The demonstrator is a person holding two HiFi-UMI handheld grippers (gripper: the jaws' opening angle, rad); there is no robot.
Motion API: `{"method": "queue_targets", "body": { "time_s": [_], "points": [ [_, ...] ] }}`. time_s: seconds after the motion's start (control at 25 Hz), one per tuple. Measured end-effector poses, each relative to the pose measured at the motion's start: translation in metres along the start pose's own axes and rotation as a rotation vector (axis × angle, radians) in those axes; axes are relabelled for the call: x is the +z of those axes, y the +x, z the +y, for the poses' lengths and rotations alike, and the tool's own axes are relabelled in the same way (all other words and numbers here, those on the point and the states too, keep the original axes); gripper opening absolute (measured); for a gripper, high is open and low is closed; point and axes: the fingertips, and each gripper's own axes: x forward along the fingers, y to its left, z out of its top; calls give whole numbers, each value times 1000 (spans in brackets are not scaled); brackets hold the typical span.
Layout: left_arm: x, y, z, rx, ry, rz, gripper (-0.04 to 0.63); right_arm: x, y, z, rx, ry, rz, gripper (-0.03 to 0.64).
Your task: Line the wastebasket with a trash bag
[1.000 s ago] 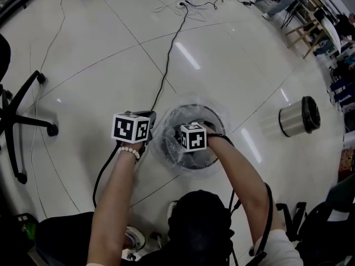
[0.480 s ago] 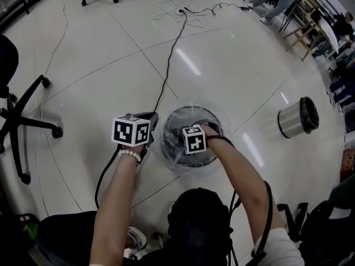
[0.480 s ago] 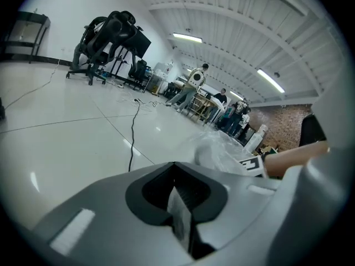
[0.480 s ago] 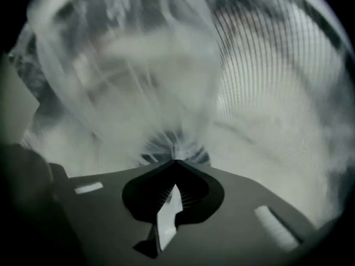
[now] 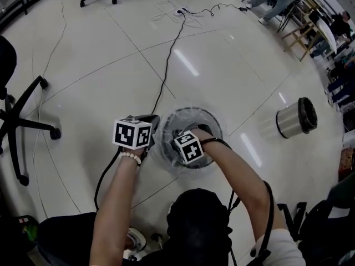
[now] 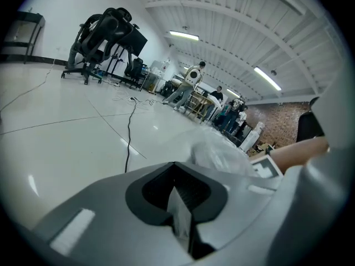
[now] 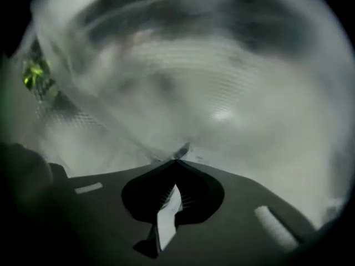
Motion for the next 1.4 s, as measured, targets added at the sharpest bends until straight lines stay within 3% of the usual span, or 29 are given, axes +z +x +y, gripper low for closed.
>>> {"method": "queue_targets", "body": {
  "time_s": [0.04,0.16,0.28,0.4,0.48,0.64,0.76,0.84,0.96,1.04,1.12,1.16,1.2,1.24,1.4],
  "points": [
    [-1,1,0,-2,0,3,12,1,1,2,1,-24,8,0],
    [-5,4,-4,-9,1,18,12,-13,-17,-28,-120,101,8,0],
    [-3,3,-3,-6,1,14,12,0,-26,-14,-43,58,-18,0],
    [-6,4,-9,-14,5,23,12,-2,-35,-23,-64,155,-33,0],
    [-6,5,-11,-18,12,26,12,-2,-31,-8,-19,87,10,0],
    [-8,4,-9,-10,16,32,12,-12,-45,-36,-142,224,-15,0],
    [-8,3,-7,-2,18,38,12,-7,-45,-14,-40,126,13,0],
    [-9,4,-8,7,23,43,12,-6,-51,-12,-37,161,-12,0],
    [-8,4,-3,25,35,35,12,-10,-49,8,16,75,37,0],
    [-8,3,1,29,34,32,12,-12,-58,1,-28,125,12,0],
    [-7,3,2,29,32,32,12,-12,-66,7,11,152,-2,1],
    [-7,2,2,28,29,33,12,-10,-67,11,38,158,-13,44],
    [-8,2,2,28,24,35,12,-7,-67,13,50,172,-35,252],
    [-9,2,2,27,21,38,12,-5,-68,12,46,184,-55,330],
    [-12,3,2,22,23,44,12,-16,-73,1,-24,171,-31,299]
  ]
}}
